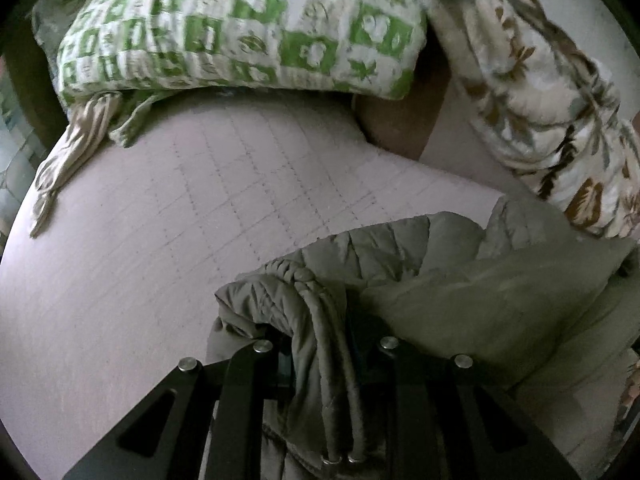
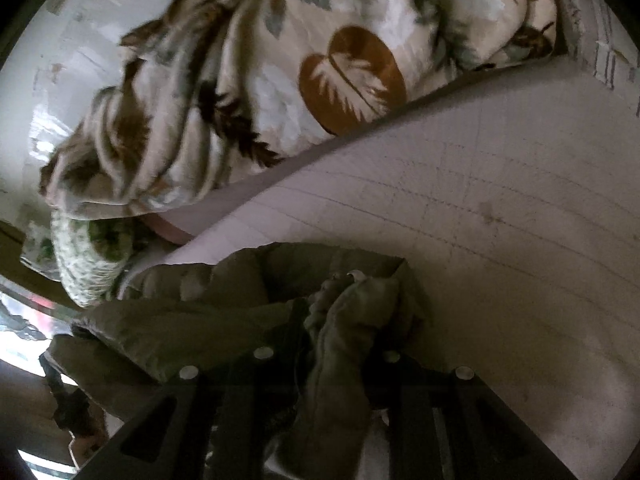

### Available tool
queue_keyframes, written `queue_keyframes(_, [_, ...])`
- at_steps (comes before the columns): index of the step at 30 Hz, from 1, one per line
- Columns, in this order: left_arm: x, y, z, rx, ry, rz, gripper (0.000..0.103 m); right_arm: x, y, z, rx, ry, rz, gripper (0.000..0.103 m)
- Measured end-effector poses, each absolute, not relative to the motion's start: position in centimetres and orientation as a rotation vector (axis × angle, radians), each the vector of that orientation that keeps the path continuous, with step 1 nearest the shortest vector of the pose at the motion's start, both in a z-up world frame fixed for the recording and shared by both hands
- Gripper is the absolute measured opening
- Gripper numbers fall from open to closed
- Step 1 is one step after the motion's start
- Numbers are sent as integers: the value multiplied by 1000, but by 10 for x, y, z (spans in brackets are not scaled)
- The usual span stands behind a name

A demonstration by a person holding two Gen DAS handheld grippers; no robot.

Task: Fold large clothes
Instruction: 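Lay the hem over the hood and open both tools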

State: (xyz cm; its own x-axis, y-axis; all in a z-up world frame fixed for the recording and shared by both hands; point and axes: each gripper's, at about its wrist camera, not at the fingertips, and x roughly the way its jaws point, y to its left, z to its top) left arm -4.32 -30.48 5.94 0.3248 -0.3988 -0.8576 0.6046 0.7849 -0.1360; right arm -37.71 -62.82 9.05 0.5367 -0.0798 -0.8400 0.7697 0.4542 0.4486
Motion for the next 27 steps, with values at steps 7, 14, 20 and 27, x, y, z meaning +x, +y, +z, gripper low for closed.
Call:
queue_keyframes(7, [-29,-323,39,246,1077,-664,23,-352,-637,68,891,961,-654,18])
queue_keyframes(14, [-31,-325,40,245,1071,-663,23,-347,-636,61,913,949,-697,20])
queue_keyframes(20, [-30,-298,66,88,1057,-734,29,-366,-631,81,964,876,-677,25])
queue_keyframes(27, [-32,-274,116,-20,1039,-839,56,-382,-631,111,1063,773,-611,82])
